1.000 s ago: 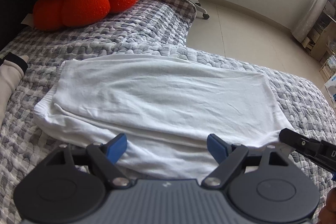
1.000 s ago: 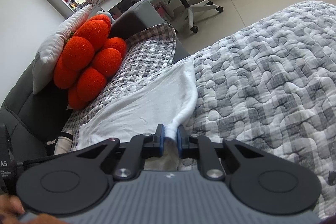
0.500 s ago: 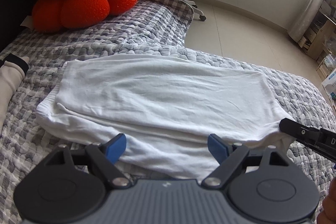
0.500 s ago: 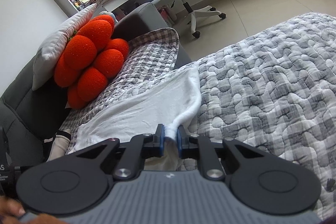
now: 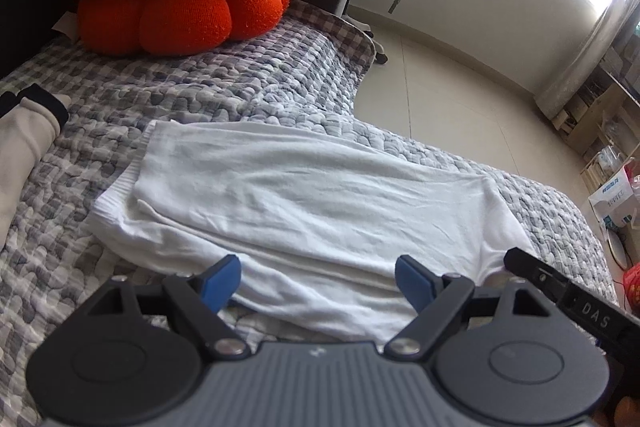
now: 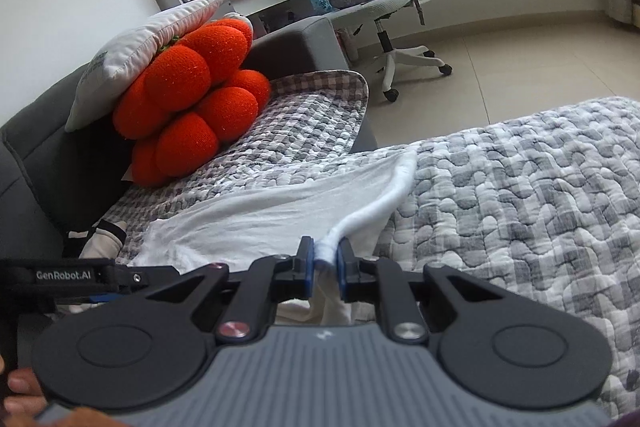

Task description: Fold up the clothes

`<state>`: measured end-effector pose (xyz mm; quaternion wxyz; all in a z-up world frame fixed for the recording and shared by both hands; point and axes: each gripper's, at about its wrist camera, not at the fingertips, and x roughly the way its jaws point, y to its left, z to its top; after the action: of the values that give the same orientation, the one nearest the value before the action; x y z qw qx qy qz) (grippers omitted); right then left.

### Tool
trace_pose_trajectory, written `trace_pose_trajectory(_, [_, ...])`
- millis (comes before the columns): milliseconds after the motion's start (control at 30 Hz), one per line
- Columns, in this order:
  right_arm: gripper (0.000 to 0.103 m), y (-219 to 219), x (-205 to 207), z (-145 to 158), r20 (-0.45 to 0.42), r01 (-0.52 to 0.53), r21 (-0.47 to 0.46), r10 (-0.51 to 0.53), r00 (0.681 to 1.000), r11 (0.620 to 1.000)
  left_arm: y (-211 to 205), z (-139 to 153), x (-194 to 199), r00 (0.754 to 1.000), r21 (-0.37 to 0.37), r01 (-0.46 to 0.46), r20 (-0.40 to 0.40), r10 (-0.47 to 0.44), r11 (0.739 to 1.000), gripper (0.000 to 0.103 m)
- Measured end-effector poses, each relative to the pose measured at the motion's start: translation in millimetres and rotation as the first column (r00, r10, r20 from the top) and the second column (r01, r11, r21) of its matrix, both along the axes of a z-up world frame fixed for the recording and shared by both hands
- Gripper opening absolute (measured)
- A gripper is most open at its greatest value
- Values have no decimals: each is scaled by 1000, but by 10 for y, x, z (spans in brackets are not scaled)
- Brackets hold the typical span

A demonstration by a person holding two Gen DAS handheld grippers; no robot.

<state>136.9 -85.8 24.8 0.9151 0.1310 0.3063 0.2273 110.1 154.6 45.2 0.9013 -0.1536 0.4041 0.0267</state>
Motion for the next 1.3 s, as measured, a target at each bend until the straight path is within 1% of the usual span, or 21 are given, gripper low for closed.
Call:
trace_pose_trajectory(133, [15,74,-26,-10,37,-1,-44,2,999,999,166,51,-25,999,-45,-30,16,31,999,86])
trace_pose_trajectory(200, [15,122,-46,-19,58,-4,-67,8,998,998,269,42,-22,996,-58,-84,5,84,995,86])
trace_pose_trajectory(300, [15,230,-95,-44,99,-19,-107,30,995,994,337,44,-21,992,-78,-125,-4,125,989,86])
trace_pose_trajectory(467, [15,410,-177,-87,163,-40,-175,70,984,984,300,59,-8,994,-89,-102,15,104,991,86])
trace_pose_trajectory(633, [15,556,-259,-117,227,-64,-242,121,966,968,434,25,26,990,-124,-136,16,139,983,86])
trace_pose_trajectory(700, [15,621,-291,-141,229,-84,-261,146,962,962,471,15,34,989,-137,-142,22,146,980,86])
trace_pose_trajectory(833, [14,787,-370,-203,233,-118,-297,192,953,948,447,-13,63,992,-164,-116,31,123,980,86])
trace_pose_trajectory(1000, [14,905,-425,-273,239,-125,-345,216,947,930,385,-52,111,995,-188,-90,32,98,978,86])
trace_pose_trajectory(1133, [14,871,-451,-219,273,-114,-331,211,939,937,324,-73,160,996,-235,-79,11,84,969,86])
trace_pose_trajectory(1200, [13,897,-464,-199,284,-109,-352,217,934,930,293,-88,195,997,-258,-80,-2,82,963,86])
trace_pose_trajectory(1300, [13,932,-463,-231,270,-112,-379,226,936,918,260,-122,262,996,-288,-91,-26,87,953,86])
